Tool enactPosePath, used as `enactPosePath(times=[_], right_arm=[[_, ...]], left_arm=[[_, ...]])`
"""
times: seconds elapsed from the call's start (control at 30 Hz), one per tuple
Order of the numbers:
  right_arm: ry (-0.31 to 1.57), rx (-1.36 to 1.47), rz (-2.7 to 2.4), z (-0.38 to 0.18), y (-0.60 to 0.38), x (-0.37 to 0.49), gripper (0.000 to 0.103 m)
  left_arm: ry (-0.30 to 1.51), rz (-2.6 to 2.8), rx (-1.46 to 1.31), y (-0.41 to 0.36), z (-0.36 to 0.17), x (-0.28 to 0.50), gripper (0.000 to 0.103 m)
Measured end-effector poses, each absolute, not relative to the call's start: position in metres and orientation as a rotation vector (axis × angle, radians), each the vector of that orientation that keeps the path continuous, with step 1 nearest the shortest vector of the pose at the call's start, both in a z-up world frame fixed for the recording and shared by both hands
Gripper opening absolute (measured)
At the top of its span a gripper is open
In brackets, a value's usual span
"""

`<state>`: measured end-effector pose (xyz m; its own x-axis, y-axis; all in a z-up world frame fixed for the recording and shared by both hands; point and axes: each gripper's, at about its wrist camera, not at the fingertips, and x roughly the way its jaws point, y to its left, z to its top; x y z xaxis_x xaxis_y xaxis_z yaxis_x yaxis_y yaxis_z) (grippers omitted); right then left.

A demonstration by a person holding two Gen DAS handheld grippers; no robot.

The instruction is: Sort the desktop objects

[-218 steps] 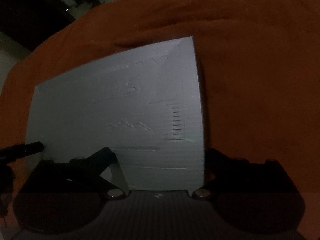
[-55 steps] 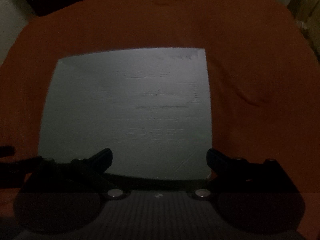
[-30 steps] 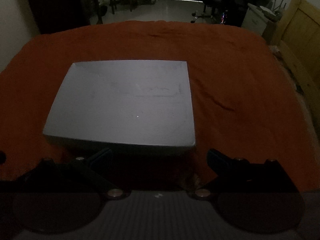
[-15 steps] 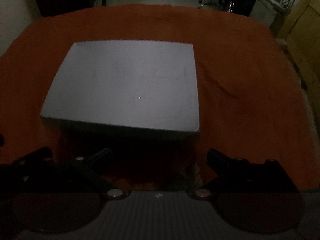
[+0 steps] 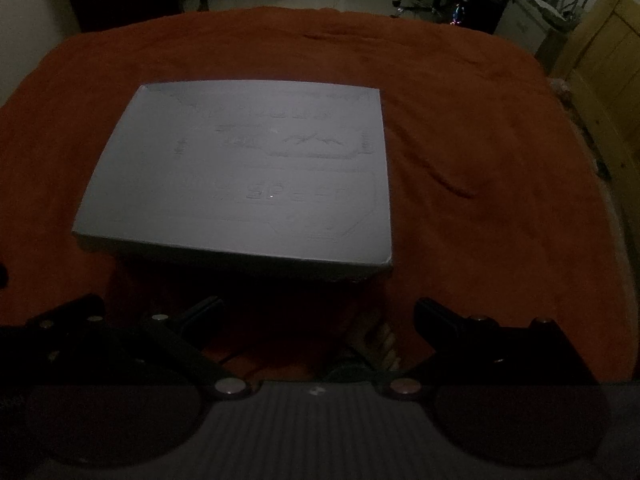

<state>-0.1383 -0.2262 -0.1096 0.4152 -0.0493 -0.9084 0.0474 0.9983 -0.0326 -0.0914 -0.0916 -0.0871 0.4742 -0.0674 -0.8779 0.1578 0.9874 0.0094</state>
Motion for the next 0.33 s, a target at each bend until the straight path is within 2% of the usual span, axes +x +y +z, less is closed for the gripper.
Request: enactPosePath(times=[0.33], right_arm=[[1.143,-0.002,-0.058,-0.109,-0.226,-0.139,0.103]], left_arm=[[1.059,-0.135,0.100,-0.078,-0.084,-0.098,0.103]])
